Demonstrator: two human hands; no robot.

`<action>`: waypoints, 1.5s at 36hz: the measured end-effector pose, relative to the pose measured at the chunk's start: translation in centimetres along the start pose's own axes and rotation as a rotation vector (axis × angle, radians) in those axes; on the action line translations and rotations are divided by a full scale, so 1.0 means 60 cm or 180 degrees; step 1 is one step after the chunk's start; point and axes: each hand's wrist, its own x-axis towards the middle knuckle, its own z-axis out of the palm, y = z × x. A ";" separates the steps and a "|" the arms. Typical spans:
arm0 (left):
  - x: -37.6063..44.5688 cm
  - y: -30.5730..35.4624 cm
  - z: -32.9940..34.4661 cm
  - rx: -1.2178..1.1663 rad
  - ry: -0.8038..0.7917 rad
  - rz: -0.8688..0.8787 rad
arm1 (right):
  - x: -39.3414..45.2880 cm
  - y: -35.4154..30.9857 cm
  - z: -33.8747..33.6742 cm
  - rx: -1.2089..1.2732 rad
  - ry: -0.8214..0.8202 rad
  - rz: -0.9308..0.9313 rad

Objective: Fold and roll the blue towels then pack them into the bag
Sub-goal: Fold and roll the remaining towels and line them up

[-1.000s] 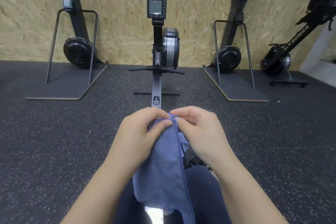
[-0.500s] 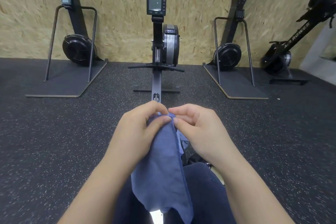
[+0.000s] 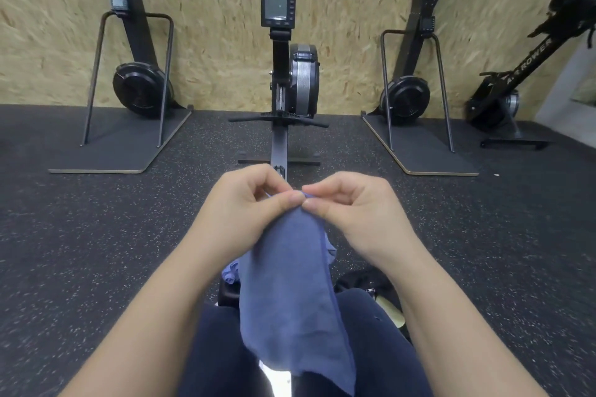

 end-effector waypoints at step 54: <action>0.051 -0.157 -0.058 0.2454 0.0618 0.0432 | 0.066 0.157 -0.106 -0.1541 0.1815 0.0306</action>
